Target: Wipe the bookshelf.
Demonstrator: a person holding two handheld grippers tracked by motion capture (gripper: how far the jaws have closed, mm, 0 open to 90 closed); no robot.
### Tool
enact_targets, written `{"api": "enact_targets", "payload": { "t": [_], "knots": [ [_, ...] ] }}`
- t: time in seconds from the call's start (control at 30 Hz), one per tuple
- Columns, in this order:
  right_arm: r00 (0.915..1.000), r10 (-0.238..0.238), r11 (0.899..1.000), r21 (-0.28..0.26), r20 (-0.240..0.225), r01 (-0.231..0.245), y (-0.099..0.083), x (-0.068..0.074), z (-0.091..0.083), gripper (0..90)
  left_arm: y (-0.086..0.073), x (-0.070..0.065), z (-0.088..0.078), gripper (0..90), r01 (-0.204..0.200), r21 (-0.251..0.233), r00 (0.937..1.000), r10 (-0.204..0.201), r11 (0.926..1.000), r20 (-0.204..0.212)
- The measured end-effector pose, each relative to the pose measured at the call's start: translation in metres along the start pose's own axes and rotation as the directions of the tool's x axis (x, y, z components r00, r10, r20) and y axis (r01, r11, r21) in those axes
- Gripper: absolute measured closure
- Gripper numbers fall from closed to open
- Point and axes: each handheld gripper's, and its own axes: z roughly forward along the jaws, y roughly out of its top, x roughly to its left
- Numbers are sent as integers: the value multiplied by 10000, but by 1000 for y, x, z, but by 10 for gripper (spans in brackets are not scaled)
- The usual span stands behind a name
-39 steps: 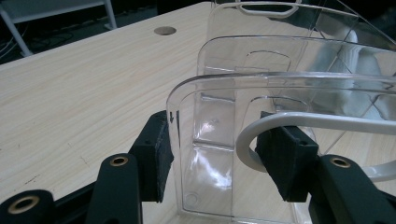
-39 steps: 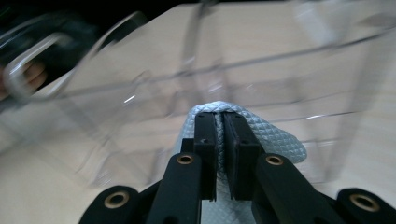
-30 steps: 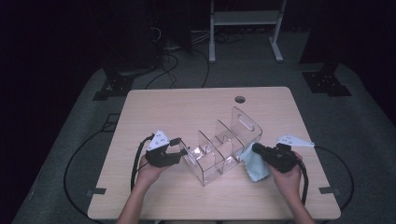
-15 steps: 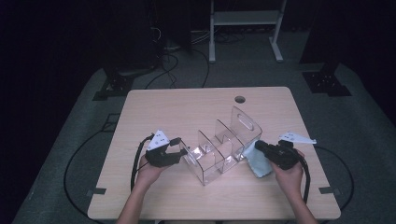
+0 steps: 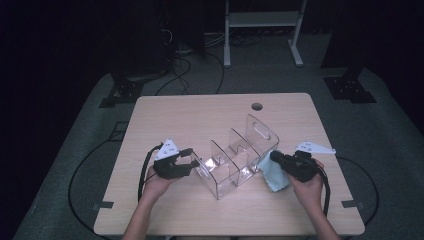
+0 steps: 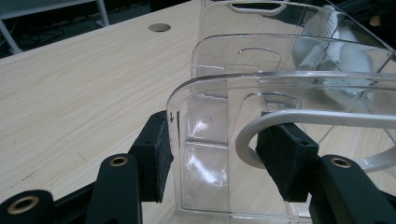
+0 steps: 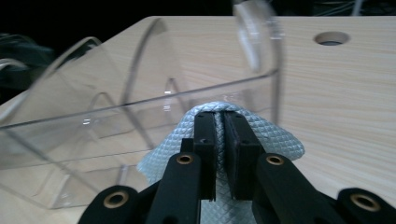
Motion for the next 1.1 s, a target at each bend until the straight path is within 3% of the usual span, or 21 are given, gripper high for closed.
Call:
{"api": "enact_targets", "payload": {
  "t": [0.1,0.23,0.3,0.4,0.53,0.67,0.73,0.93,1.03,1.1],
  "knots": [
    [9999,132,9999,73,24,-132,-1,-3,1,833,0,1,0,462,-52,8,10000,52,10000,52],
    [9981,-259,9991,333,-560,278,-1,10,5,833,-1,5,-2,462,2,5,10000,-2,10000,17],
    [9976,-360,9986,365,-590,382,1,10,5,832,-1,5,-3,461,-3,25,10000,3,10000,9],
    [9995,-321,9993,208,-71,322,8,-2,4,831,-1,5,-3,462,7,28,10000,-7,10000,-11],
    [9997,-215,9997,133,90,214,8,-3,6,834,-1,6,-4,461,0,44,10000,0,10000,-70],
    [9979,-372,9989,250,-529,385,3,10,11,833,-2,7,-5,461,60,14,9999,-60,10000,-116],
    [9970,-572,9978,293,-516,587,4,11,11,833,-2,7,-5,460,52,-23,9999,-52,10000,-131],
    [10000,8,9999,123,75,-9,4,-8,10,834,-2,6,-5,461,-26,-6,9999,26,10000,-149],
    [9998,-218,9994,255,-33,219,2,3,12,837,-2,6,-5,461,-14,9,9999,14,10000,-150],
    [9985,-329,9990,279,-430,341,1,12,12,837,-2,7,-5,461,17,-6,9999,-17,10000,-144]
  ]
}}
